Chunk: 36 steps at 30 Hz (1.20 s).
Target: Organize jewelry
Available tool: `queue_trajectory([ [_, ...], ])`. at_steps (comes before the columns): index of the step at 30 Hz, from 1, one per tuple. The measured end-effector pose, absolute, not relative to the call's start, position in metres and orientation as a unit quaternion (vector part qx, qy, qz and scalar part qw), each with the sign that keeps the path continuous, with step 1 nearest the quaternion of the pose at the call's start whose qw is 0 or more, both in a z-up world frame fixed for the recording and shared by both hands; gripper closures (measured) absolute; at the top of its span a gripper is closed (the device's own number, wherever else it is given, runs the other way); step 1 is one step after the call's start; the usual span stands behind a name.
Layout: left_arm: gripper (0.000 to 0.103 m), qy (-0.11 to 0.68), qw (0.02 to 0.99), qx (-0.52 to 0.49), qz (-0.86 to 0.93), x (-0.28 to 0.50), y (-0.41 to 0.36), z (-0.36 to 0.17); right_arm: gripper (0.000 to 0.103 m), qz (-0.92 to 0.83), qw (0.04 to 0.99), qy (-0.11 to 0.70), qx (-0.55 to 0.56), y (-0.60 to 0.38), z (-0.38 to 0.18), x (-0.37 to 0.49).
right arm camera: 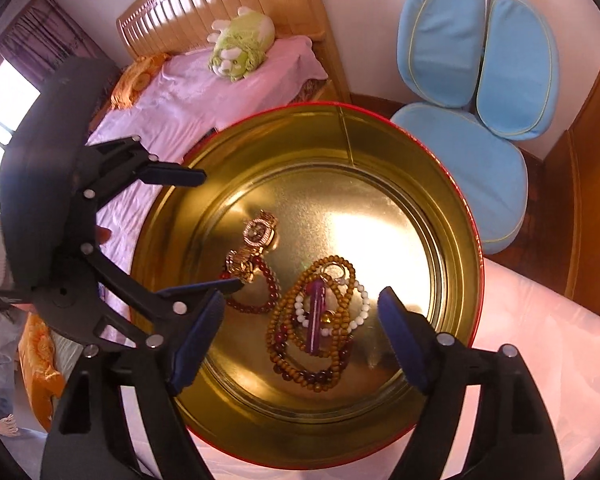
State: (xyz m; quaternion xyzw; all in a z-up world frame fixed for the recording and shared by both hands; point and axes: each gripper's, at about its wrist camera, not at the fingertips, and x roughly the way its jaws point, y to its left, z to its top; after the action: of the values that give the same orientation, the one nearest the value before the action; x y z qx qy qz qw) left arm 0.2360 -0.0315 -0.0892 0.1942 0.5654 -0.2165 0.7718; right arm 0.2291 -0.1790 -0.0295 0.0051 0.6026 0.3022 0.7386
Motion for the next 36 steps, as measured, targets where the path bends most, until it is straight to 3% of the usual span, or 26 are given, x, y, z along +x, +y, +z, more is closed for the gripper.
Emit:
queue_trajectory([
  [8,0.007,0.559,0.781,0.183,-0.21,0.231,-0.03,-0.083,0.005,0.298,0.743,0.599,0.013,-0.177,-0.019,0.226],
  [36,0.007,0.551,0.795,0.159,-0.198,0.206,-0.025,-0.078,0.004,0.268,0.787,0.555,-0.043,-0.181,-0.011,0.209],
])
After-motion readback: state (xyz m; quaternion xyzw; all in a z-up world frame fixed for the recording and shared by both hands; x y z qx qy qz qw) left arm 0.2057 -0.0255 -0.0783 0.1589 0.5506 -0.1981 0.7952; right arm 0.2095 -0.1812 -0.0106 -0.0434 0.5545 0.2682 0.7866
